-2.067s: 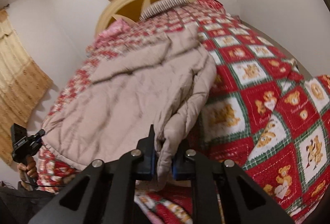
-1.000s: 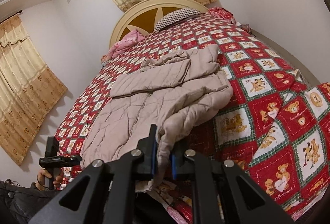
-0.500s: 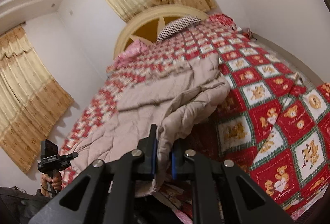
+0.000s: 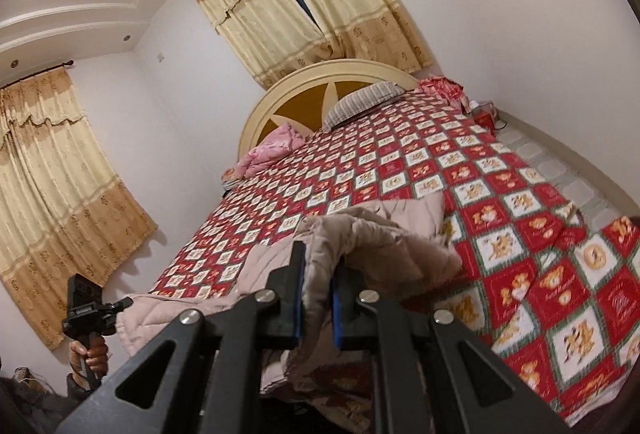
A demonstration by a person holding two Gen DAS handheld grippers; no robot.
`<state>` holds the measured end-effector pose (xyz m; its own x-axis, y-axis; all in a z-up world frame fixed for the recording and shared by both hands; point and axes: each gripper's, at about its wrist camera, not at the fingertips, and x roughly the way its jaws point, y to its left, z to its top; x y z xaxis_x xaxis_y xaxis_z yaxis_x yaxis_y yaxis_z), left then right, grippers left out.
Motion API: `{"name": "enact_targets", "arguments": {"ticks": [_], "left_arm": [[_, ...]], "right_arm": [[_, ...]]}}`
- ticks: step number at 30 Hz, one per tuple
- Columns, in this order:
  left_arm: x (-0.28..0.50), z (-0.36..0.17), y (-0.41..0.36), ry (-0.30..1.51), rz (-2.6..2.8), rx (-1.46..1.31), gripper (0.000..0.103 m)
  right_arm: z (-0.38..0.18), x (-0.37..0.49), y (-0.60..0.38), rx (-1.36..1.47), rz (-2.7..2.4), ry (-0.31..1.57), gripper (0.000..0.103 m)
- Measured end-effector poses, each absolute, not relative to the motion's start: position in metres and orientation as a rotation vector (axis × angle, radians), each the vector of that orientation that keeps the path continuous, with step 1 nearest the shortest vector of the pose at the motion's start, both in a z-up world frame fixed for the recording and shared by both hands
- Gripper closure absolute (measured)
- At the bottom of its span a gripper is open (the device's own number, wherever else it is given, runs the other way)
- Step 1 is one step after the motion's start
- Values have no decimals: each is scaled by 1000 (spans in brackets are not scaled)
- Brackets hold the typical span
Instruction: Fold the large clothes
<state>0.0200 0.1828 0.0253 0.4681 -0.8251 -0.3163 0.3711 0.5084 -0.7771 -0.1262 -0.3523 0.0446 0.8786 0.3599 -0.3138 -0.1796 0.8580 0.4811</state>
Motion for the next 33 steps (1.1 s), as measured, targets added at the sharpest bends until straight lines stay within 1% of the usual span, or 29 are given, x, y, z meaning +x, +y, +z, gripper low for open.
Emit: {"name": "enact_targets", "arguments": {"ticks": [4,7,10,12,14,15,17,19,21,22,23,24,26,29,30,32,33], "left_arm": [[82,30,183,761,-728,-746,93],[137,21,183,786,-647,-825,93],[192,5,178,822,-533,-879,93],[226,-6,170,846,-465,-863,93],[253,-17,164,864,-417,-848,93],[267,-26,162,881,-392,-852,90],[294,-46,157,926,-338,-848,88],[319,-72,150,991,-293,-844,83],[339,-100,150,1044,-262,-860,82],[343,-109,151,1048,-268,-874,82],[346,-118,153,1044,-297,-900,82],[350,-127,155,1040,-341,-934,81],[355,-145,163,1043,-421,-1010,81],[358,-157,181,1027,-537,-1125,80],[358,-155,192,1005,-568,-1160,75],[351,-140,213,920,-528,-1159,60],[342,-125,233,835,-448,-1135,47]], "right_arm": [[58,-76,-360,489,284,391,89],[65,-23,-364,489,236,390,89],[59,41,-366,498,164,417,89],[48,82,-366,485,104,446,89],[29,122,-367,487,47,481,89],[15,145,-370,511,25,506,89],[-11,178,-374,523,-22,538,89],[-37,203,-374,511,-48,564,89],[-71,226,-374,503,-84,598,87],[-85,234,-374,502,-99,609,85],[-100,240,-375,497,-123,621,80],[-116,244,-376,487,-143,638,77],[-134,247,-378,483,-154,655,76],[-135,239,-378,492,-148,622,74],[-136,236,-380,494,-145,617,74],[-137,237,-381,505,-138,621,73],[-138,237,-381,511,-134,624,73]]}}
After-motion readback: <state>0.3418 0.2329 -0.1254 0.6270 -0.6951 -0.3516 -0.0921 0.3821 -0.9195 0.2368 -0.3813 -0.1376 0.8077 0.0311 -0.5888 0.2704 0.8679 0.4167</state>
